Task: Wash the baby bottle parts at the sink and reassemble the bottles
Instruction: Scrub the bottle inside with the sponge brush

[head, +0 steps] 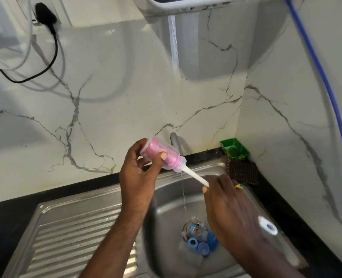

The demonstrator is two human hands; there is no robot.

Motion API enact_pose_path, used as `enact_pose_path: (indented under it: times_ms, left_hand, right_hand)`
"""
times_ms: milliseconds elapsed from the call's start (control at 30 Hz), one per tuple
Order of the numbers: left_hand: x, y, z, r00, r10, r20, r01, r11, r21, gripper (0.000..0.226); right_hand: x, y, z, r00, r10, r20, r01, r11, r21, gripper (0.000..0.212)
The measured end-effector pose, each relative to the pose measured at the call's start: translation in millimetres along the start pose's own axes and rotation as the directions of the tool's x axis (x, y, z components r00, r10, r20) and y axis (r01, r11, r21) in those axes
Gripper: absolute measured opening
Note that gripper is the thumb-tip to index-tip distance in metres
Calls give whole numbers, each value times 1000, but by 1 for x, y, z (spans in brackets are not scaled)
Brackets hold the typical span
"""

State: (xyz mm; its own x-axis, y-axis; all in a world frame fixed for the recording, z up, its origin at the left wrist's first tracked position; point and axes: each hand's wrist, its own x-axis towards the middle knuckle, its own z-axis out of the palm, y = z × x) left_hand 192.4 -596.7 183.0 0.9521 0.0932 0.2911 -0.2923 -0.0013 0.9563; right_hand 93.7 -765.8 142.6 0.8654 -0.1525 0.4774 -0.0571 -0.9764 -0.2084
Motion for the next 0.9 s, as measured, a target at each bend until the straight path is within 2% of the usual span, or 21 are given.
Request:
enact_pose_path:
  times_ms: [67, 100, 133, 167, 200, 233, 300, 367, 433, 500, 533, 600, 667, 733, 833, 900]
  left_hand:
    - [1, 1, -3, 999, 14, 46, -13, 999, -31, 56]
    - [1, 2, -5, 997, 19, 72, -15, 998, -57, 56]
    - [1, 3, -7, 995, 23, 93, -15, 996, -89, 56]
    - [0, 3, -7, 994, 27, 109, -14, 993, -119, 58]
    - [0, 2, -7, 993, 30, 114, -13, 990, -143, 59]
    - [0, 2, -5, 992, 26, 120, -7, 987, -162, 61]
    - [-2, 1, 1, 992, 12, 127, 12, 981, -193, 61]
    - [-3, 0, 7, 991, -45, 123, 75, 966, -249, 51]
    - [-2, 1, 9, 982, -123, 141, 160, 943, -292, 45]
    - [1, 1, 8, 969, -164, 184, 209, 942, -263, 47]
    - [4, 2, 7, 963, -175, 206, 222, 946, -237, 49]
    - [8, 4, 4, 948, -201, 245, 252, 947, -199, 50]
    - [13, 7, 1, 935, -221, 277, 270, 950, -155, 47]
    - [16, 9, -2, 929, -231, 289, 263, 961, -80, 39]
    - [18, 7, -5, 927, -255, 275, 259, 966, 21, 24]
    - [17, 4, -5, 936, -259, 239, 255, 966, 50, 22]
  right_hand:
    - [-2, 0, -7, 989, 18, 149, -50, 975, 216, 37]
    - [1, 5, -13, 958, 19, 288, -132, 916, 379, 38]
    - [4, 10, -18, 911, 8, 413, -271, 768, 581, 31]
    - [6, 14, -21, 871, -1, 491, -410, 549, 729, 20]
    - [8, 16, -22, 849, 13, 528, -491, 388, 780, 13]
    - [7, 17, -22, 853, 52, 520, -506, 331, 797, 11]
    - [5, 16, -15, 877, 172, 448, -480, 341, 809, 12]
    - [5, 11, -8, 897, 263, 355, -432, 356, 828, 15]
    - [5, 13, -3, 909, 300, 291, -392, 375, 840, 23]
    - [5, 17, -1, 931, 273, 241, -341, 421, 841, 27]
    - [5, 20, 0, 945, 247, 212, -308, 465, 830, 28]
    - [9, 27, -3, 980, 178, 90, -184, 633, 752, 33]
    - [17, 37, -7, 995, 21, -100, 41, 813, 581, 34]
    - [26, 45, -16, 957, -196, -212, 256, 915, 313, 27]
    - [34, 48, -29, 903, -373, -213, 363, 928, -86, 24]
    - [32, 42, -33, 880, -436, -188, 401, 895, -198, 22]
